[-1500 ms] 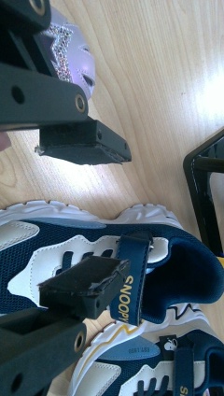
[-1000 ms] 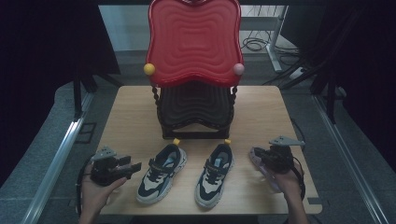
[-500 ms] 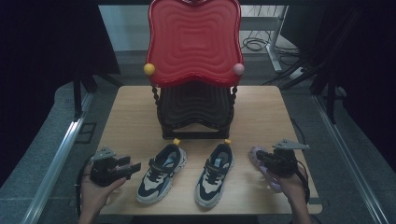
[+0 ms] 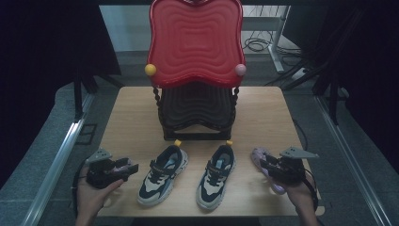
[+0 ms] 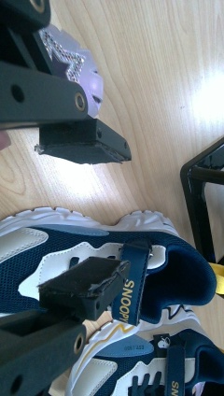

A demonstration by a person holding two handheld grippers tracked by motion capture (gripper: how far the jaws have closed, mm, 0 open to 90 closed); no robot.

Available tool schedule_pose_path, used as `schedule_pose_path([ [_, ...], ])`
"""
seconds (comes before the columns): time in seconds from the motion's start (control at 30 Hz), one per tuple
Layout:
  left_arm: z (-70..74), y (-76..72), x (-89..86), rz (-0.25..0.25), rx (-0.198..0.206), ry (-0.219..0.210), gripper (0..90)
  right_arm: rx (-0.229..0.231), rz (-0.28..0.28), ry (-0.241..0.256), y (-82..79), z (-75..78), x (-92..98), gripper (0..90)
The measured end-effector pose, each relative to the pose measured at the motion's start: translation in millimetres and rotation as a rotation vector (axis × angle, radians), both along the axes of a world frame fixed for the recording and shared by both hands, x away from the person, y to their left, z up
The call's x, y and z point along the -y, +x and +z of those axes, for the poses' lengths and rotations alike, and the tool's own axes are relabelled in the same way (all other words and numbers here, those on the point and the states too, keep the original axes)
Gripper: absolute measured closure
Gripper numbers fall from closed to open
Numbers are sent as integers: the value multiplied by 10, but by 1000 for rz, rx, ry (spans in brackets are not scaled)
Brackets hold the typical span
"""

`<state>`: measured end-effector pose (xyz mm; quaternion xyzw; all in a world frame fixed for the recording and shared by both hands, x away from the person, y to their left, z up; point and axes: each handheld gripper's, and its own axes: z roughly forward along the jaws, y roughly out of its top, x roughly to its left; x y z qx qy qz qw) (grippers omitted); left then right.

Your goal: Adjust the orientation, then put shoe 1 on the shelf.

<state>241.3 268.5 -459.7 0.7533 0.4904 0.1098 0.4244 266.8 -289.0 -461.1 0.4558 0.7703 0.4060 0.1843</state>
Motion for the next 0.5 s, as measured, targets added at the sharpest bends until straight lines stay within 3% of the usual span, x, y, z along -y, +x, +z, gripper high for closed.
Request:
schedule_pose_path([
  [0.23,149,-89,-79,-1,48,2,415,-2,4,-7,-49,8,79,588],
  [0.5,88,-247,-363,46,44,25,412,-2,9,0,-184,19,173,561],
])
